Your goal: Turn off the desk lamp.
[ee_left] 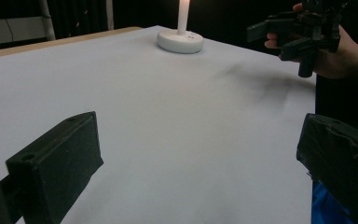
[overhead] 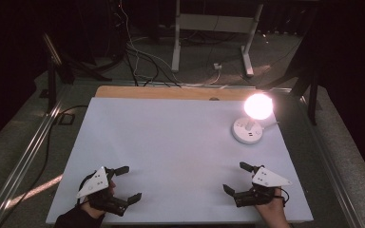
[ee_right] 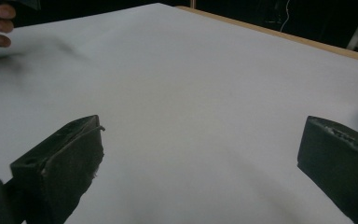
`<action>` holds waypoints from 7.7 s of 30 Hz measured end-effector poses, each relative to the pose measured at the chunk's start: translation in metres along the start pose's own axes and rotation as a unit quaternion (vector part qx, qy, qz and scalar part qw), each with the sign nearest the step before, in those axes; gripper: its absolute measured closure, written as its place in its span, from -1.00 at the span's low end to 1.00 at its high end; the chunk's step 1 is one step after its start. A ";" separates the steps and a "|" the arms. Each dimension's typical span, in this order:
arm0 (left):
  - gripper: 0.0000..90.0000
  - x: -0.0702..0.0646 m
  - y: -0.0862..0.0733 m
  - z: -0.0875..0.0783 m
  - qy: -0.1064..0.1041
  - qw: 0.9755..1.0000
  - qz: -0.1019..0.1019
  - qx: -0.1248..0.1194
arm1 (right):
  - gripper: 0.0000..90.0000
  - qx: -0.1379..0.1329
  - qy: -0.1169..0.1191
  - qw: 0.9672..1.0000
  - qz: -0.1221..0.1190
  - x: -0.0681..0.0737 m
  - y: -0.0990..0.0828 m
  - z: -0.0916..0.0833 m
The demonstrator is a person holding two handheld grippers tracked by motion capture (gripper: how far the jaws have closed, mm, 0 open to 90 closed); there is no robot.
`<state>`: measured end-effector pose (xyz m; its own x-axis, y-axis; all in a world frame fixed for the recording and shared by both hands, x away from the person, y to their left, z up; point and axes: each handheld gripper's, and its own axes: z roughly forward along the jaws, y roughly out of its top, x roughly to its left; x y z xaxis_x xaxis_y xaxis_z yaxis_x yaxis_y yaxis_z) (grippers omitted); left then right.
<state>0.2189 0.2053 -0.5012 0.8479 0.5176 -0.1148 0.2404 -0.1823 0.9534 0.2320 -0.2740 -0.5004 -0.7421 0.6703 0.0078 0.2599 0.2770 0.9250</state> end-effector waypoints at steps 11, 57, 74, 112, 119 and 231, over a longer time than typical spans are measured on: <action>-0.99 0.000 0.000 -0.001 -0.001 1.000 0.000 -0.002 | -1.00 0.009 0.012 1.000 0.006 0.002 0.000 0.002; -0.99 0.000 0.000 -0.003 0.001 1.000 0.000 -0.001 | -1.00 -0.007 0.030 0.999 0.009 -0.001 0.059 0.006; -0.99 -0.001 0.001 -0.003 0.001 1.000 -0.001 -0.004 | -1.00 -0.012 -0.001 1.000 0.023 -0.023 0.069 0.014; -0.99 0.000 0.001 -0.003 0.001 1.000 -0.001 0.000 | -0.78 0.032 -0.104 0.991 0.074 -0.085 0.063 0.043; -0.99 0.001 0.000 -0.004 0.001 1.000 -0.003 -0.002 | -0.44 0.037 -0.136 0.986 0.083 -0.097 0.058 0.045; -0.99 0.002 0.000 -0.003 0.003 1.000 -0.012 -0.002 | 1.00 0.116 -0.227 0.959 0.123 -0.139 0.040 0.071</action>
<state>0.2189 0.2091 -0.5004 0.8388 0.5273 -0.1358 0.2590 -0.1671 0.9513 0.3895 -0.3075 -0.4918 -0.3083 0.9513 0.0000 0.5629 0.1824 0.8061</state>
